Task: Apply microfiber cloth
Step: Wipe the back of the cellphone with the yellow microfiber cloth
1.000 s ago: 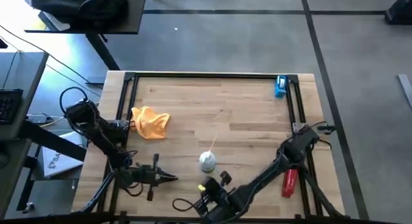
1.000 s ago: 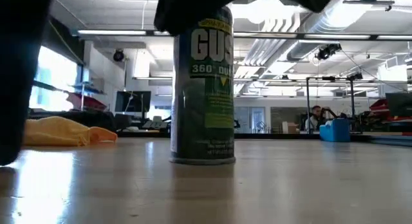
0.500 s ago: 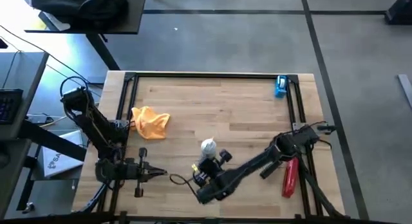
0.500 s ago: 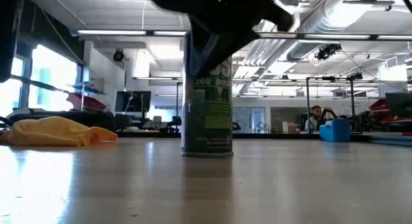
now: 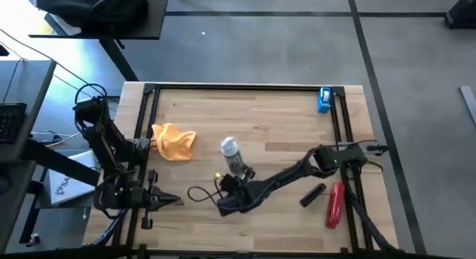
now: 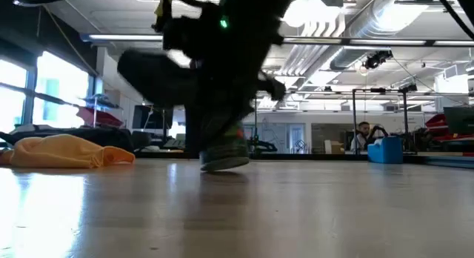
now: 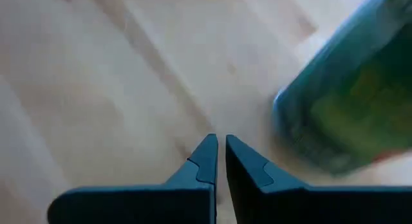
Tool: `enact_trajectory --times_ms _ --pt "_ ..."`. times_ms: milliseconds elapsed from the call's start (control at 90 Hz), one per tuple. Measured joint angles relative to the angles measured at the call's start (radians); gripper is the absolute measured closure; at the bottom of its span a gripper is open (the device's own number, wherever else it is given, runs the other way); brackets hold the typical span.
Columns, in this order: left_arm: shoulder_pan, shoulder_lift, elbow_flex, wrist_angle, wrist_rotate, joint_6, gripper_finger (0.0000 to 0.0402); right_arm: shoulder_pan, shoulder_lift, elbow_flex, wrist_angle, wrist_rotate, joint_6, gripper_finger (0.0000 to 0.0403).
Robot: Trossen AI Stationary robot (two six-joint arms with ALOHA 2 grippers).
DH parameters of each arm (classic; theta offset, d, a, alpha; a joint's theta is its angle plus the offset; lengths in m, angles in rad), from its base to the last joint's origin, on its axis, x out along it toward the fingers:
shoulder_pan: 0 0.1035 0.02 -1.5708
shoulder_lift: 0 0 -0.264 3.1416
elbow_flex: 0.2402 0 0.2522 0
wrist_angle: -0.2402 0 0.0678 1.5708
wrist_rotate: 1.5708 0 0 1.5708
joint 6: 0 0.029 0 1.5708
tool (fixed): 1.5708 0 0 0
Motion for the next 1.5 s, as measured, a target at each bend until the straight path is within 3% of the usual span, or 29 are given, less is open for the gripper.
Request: enact_trajectory --times_ms 267,478,633,789,911,1022,1189,1411,1500 --pt "0.029 0.0 0.0 0.006 -0.071 0.035 0.0394 -0.006 -0.002 -0.228 0.404 0.208 0.045 0.0403" --pt "0.068 0.0 0.0 0.013 -0.096 0.046 0.0394 -0.06 -0.012 -0.33 0.457 0.265 0.062 0.0403" --pt "0.123 0.0 0.0 0.015 -0.1 0.04 0.0394 -0.118 -0.035 -0.363 0.454 0.201 0.023 0.0403" --pt "0.199 -0.013 0.0 0.014 -0.083 0.02 0.0394 -0.174 -0.081 -0.395 0.469 0.169 -0.16 0.0403" --pt "0.276 -0.013 0.0 -0.008 -0.01 0.012 0.0394 -0.228 -0.109 -0.423 0.471 0.13 -0.267 0.0403" --pt "0.349 -0.013 0.0 -0.084 0.066 -0.06 0.0394 -0.259 -0.113 -0.439 0.478 0.116 -0.319 0.0403" --pt "0.444 -0.013 0.0 -0.224 0.098 -0.179 0.0394 -0.295 -0.134 -0.486 0.488 0.092 -0.402 0.0403" --pt "0.528 -0.011 0.0 -0.31 0.231 -0.29 0.0394 -0.32 -0.283 -0.65 0.492 0.031 -0.447 0.0403" --pt "0.535 0.003 0.0 -0.309 0.252 -0.292 0.0394 -0.308 -0.378 -0.739 0.51 -0.043 -0.48 0.0403"
